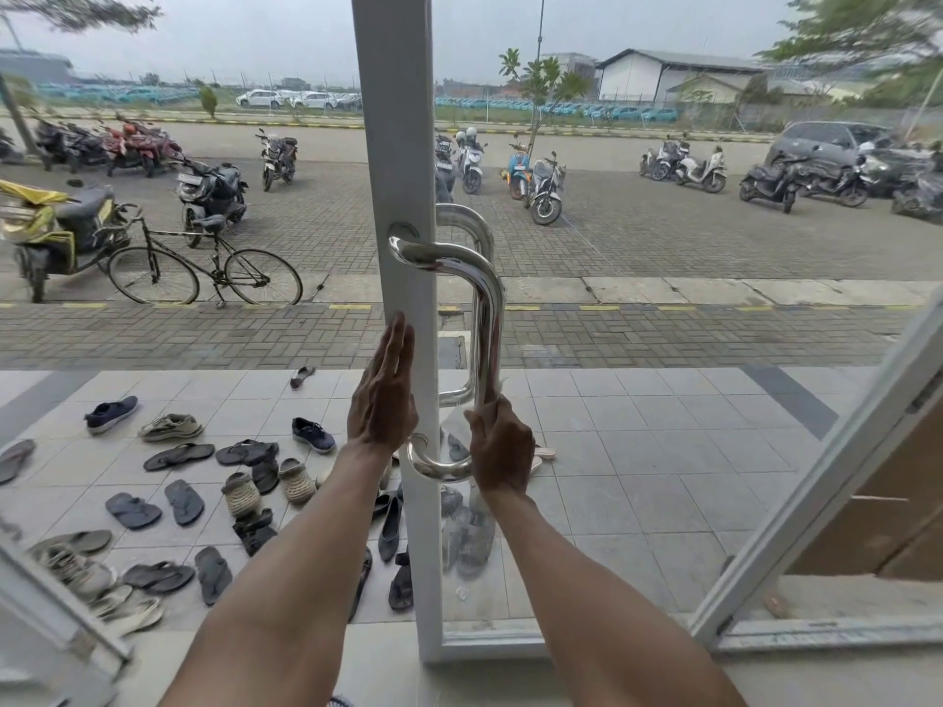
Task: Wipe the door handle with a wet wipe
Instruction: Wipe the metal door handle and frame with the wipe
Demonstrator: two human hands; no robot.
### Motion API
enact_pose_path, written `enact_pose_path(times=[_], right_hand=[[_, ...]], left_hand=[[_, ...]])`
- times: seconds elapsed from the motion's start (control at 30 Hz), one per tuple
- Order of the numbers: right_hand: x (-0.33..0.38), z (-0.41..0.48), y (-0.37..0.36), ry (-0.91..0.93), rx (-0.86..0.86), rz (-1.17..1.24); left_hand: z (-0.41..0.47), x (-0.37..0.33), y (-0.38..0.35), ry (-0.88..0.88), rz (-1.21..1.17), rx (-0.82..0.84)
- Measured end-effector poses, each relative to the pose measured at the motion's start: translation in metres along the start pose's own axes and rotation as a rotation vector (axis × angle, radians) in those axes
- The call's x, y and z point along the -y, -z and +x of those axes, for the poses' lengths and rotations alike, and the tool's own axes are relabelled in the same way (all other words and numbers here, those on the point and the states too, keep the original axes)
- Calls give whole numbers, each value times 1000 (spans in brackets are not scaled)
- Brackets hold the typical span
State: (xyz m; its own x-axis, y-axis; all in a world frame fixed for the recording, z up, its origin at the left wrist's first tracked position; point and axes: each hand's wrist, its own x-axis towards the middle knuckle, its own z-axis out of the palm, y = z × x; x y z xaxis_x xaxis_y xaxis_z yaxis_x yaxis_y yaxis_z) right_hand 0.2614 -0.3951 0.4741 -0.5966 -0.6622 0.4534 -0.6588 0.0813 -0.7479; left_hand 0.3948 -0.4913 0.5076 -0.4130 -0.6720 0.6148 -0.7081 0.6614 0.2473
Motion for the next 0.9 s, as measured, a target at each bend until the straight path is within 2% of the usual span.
enact_pose_path(times=[0.07, 0.2, 0.27, 0.4, 0.6, 0.7, 0.9], right_hand=[[6, -1, 7, 33, -45, 36], [51, 26, 19, 179, -285, 116], [74, 49, 29, 228, -343, 114], [70, 53, 36, 290, -285, 73], [-1, -2, 6, 73, 4, -42], [-2, -2, 8, 85, -20, -10], [69, 45, 35, 211, -255, 110]], left_hand=[[4, -2, 4, -17, -3, -5], [14, 0, 13, -35, 4, -15], [20, -1, 16, -32, -5, -28], [31, -7, 18, -35, -32, -57], [34, 2, 17, -85, 3, -47], [34, 9, 20, -92, 31, -30], [34, 9, 27, -90, 29, -14]])
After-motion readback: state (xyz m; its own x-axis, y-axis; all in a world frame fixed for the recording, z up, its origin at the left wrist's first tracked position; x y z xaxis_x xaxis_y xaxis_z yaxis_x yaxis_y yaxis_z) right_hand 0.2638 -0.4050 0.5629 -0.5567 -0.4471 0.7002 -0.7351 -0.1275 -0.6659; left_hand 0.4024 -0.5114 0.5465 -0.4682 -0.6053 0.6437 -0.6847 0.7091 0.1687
